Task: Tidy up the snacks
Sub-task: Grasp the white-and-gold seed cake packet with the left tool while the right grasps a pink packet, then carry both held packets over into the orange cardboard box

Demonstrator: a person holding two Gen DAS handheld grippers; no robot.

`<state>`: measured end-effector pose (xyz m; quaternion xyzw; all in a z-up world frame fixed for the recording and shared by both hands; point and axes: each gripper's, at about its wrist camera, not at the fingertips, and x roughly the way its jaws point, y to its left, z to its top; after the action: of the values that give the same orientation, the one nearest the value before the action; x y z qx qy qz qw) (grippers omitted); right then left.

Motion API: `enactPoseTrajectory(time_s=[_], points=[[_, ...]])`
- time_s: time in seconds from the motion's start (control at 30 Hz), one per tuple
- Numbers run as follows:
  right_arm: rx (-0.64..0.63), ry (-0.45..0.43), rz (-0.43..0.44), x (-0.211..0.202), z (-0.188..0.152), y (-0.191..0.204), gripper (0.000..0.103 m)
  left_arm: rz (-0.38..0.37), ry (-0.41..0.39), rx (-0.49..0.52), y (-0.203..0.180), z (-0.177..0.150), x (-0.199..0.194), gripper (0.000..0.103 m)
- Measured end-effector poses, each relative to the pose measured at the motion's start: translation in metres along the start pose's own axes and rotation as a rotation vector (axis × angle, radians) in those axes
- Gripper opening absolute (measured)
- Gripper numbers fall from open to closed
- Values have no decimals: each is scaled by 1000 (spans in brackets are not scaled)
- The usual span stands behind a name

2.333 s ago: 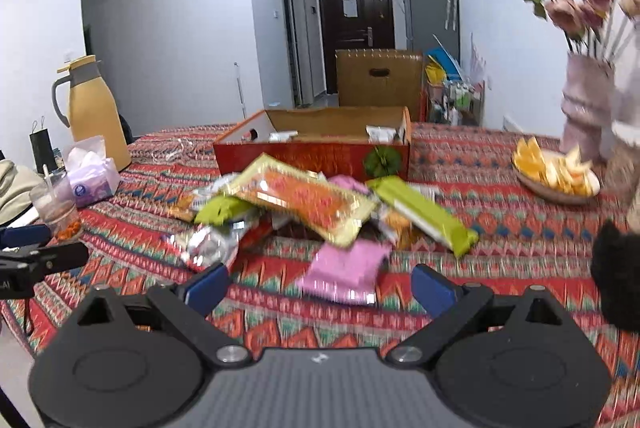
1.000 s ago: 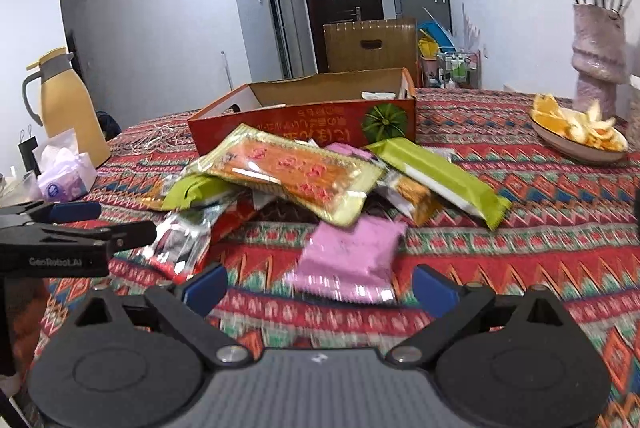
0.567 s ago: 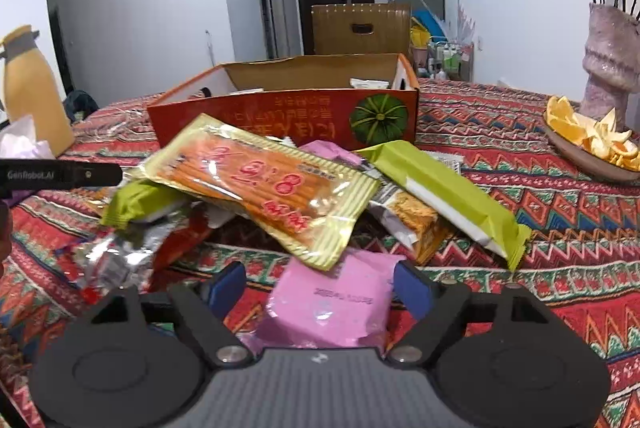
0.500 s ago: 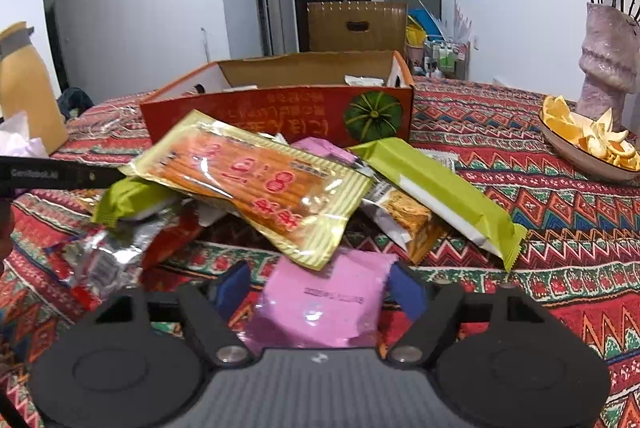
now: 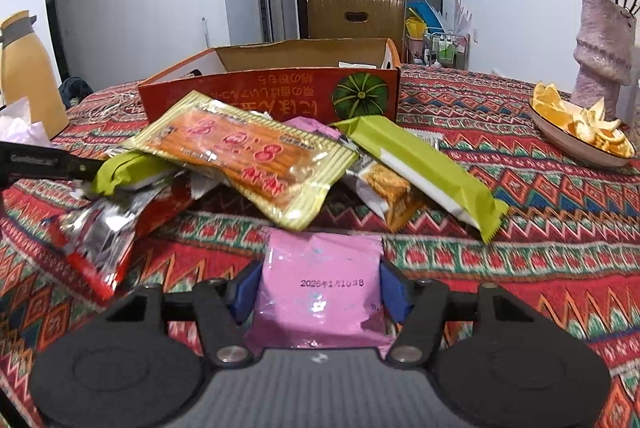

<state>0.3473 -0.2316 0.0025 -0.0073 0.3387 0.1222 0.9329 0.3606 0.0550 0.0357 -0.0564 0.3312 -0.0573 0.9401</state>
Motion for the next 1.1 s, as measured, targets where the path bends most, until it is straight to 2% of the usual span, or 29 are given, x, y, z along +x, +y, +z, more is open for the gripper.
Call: enactPoseTrajectory(time_s=[0.17,0.27,0.43,0.6,0.87,1.1], points=[[9,-3,-2,-31,-21,-5,61,33,-49,-39,-3,-20,-47,37],[3,-8,-3,-51,-32,-6,61,35,-49,-66,-7,-36,-68,37],[4,-32,13,-81,-47,-6,61,37,-31,-42,-23,-60,-88,37],[-13,-77,30,-111,-53,-2,61,24,-62,-37,-34,-73,-114,37],[-38,-129,43,-130,-39,2,61,26,-127,-38,-35,-64,-136,37],[-70,-135,46,-115,-14,5,61,36,-139,-52,-27,-41,-123,37]])
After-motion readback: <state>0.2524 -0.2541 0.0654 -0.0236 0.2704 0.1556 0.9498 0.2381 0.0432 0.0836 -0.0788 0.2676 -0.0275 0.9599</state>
